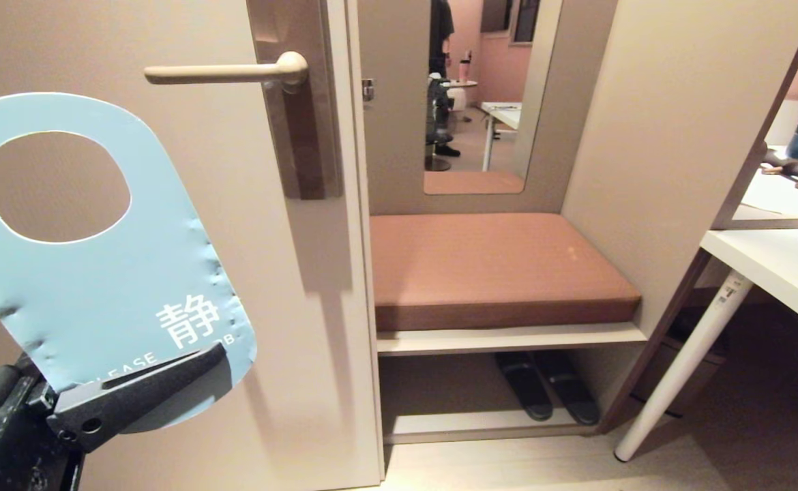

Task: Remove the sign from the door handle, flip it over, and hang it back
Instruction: Hang the sign back with the other side facing out

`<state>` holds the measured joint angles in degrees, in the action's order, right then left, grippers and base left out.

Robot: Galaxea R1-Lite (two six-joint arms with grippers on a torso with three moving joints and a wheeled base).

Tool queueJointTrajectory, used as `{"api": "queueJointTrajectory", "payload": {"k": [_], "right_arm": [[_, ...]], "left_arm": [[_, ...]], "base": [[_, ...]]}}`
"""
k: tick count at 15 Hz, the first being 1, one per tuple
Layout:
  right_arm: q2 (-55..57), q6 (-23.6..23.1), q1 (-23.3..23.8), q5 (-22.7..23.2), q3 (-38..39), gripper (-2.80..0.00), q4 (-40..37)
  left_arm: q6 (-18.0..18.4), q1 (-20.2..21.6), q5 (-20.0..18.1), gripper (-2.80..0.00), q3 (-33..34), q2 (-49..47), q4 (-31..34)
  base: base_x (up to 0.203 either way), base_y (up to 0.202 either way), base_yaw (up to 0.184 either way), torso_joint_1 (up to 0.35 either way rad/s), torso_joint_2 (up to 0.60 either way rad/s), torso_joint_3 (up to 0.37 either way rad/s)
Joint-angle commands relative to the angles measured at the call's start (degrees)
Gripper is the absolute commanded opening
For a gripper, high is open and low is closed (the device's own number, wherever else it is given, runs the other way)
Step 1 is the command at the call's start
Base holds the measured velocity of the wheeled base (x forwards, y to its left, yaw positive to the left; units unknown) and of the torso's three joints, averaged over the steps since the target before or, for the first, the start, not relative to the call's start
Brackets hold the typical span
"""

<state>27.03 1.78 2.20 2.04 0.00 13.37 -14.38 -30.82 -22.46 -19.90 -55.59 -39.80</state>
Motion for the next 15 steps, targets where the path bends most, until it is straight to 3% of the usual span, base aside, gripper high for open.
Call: {"api": "queueJointTrajectory", "payload": {"k": [1,7,15], "right_arm": [[-1.7,-0.2,0.1,-1.0,0.0,-2.80,-1.5],[-6.0,-1.6,0.0,-2.0,0.0,-2.80,-11.9],[-11.9,-1.3,0.0,-2.2,0.0,-2.80,-13.4]], "left_arm": [[-0.1,0.0,-0.1,-2.80,0.1,0.0,-0.3],[-0.1,0.1,-0.1,-2.80,0.2,0.1,-0.3],[-0.1,0.1,-0.1,-2.80,1.4,2.3,-0.3]], "base": [[0.000,0.000,0.000,0.000,0.00,0.000],[0.000,0.000,0.000,0.000,0.00,0.000],[0.000,0.000,0.000,0.000,0.00,0.000]]}}
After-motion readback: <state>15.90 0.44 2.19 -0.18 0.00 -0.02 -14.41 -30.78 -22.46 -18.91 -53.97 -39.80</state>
